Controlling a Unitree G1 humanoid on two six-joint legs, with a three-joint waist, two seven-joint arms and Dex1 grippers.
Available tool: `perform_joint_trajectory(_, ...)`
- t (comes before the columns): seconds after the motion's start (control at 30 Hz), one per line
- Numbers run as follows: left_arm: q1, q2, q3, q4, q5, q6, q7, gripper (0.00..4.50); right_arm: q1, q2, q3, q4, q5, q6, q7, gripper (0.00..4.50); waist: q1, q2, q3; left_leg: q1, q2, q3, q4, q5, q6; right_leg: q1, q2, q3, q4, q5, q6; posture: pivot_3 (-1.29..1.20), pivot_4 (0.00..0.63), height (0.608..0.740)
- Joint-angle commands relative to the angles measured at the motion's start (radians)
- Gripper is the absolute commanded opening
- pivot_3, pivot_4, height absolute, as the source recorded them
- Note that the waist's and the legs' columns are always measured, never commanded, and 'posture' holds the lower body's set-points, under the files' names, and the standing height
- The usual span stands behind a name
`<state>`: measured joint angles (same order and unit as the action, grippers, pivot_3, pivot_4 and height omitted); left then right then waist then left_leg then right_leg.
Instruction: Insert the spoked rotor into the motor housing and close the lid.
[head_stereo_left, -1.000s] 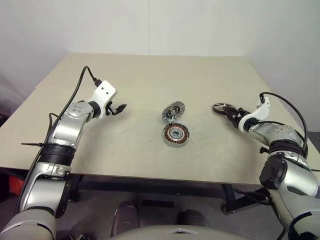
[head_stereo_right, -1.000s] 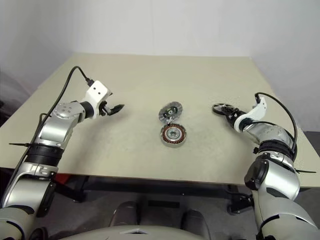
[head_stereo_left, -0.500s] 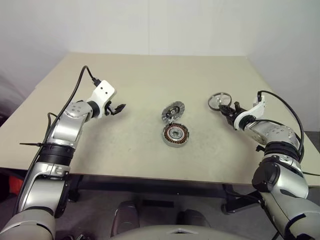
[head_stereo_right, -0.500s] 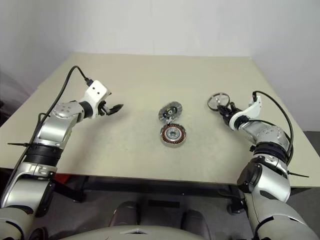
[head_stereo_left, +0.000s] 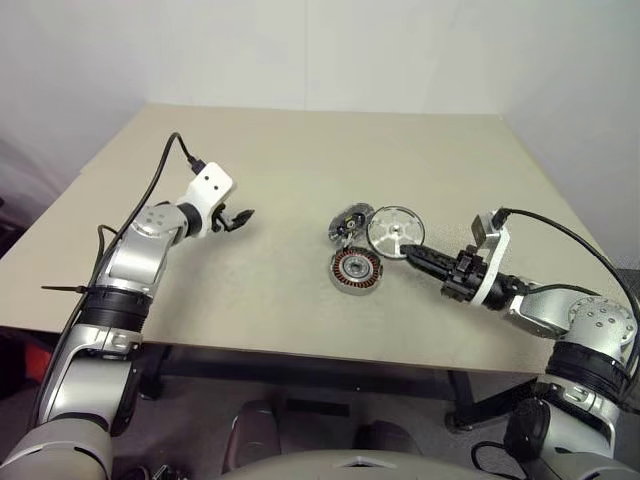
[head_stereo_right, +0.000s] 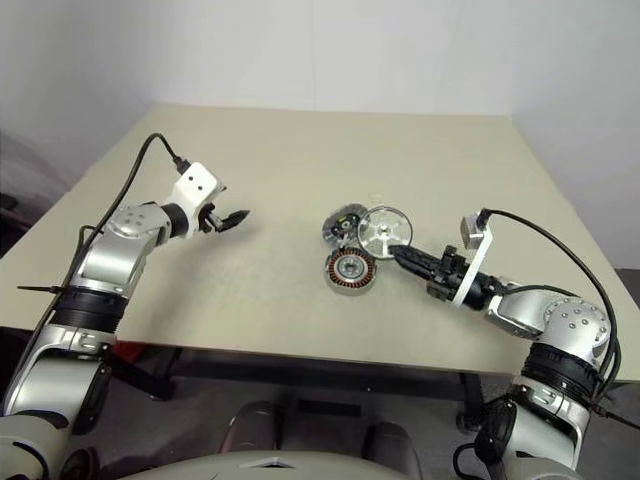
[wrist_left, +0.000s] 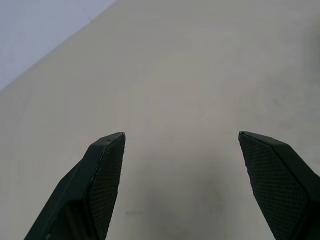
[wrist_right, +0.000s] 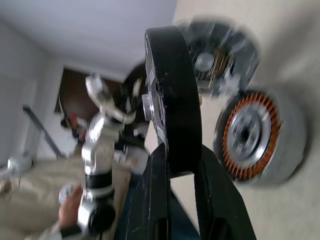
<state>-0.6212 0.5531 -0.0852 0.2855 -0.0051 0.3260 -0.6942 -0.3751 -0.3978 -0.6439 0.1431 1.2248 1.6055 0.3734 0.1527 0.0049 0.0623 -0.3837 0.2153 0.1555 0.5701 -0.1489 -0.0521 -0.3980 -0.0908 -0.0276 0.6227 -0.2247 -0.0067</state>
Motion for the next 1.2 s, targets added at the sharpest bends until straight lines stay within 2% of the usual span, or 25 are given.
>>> perform_joint_trajectory(0.03,-0.018,0.003,0.005,-0.018,0.002,-0.016,-0.001,3.82,0.013,-0.016,0.073,-0.038,0.114,0.009,-0.021,0.32,-0.001,0.000,0.000,0.000,0.000,0.000,0.000,0.000,0.000,0.000,0.000,0.000,0.000,0.000,0.000,0.00,0.000,0.740)
perform_joint_trajectory(0.17,-0.013,0.002,0.007,-0.025,0.004,-0.013,0.002,3.82,0.017,-0.017,0.138,0.001,0.153,0.009,-0.078,0.32,-0.001,0.000,0.000,0.001,0.000,0.000,-0.002,0.001,-0.002,-0.001,0.000,0.000,0.000,0.000,0.000,0.00,0.000,0.740)
perform_joint_trajectory(0.4,0.013,0.014,0.024,-0.053,0.002,-0.002,0.011,3.82,0.001,0.026,0.186,0.058,0.107,0.008,-0.163,0.32,-0.001,0.000,0.000,-0.001,-0.001,0.000,-0.005,0.003,-0.005,-0.002,0.000,0.000,-0.001,0.004,-0.006,0.00,0.000,0.740)
perform_joint_trajectory(0.77,0.028,0.021,0.029,-0.076,0.003,0.010,0.020,3.82,-0.074,0.049,0.167,0.126,0.022,-0.030,-0.194,0.32,-0.002,0.000,0.000,-0.002,-0.001,0.000,-0.005,0.004,-0.006,-0.003,0.000,0.000,0.000,0.003,-0.005,0.00,0.000,0.740)
perform_joint_trajectory(1.2,0.018,0.022,0.028,-0.065,0.003,0.005,0.023,3.82,-0.076,0.083,0.145,0.111,-0.019,-0.023,-0.206,0.32,-0.002,0.000,0.000,-0.002,-0.001,0.000,-0.005,0.004,-0.006,-0.003,0.000,0.000,0.000,0.004,-0.006,0.00,0.000,0.740)
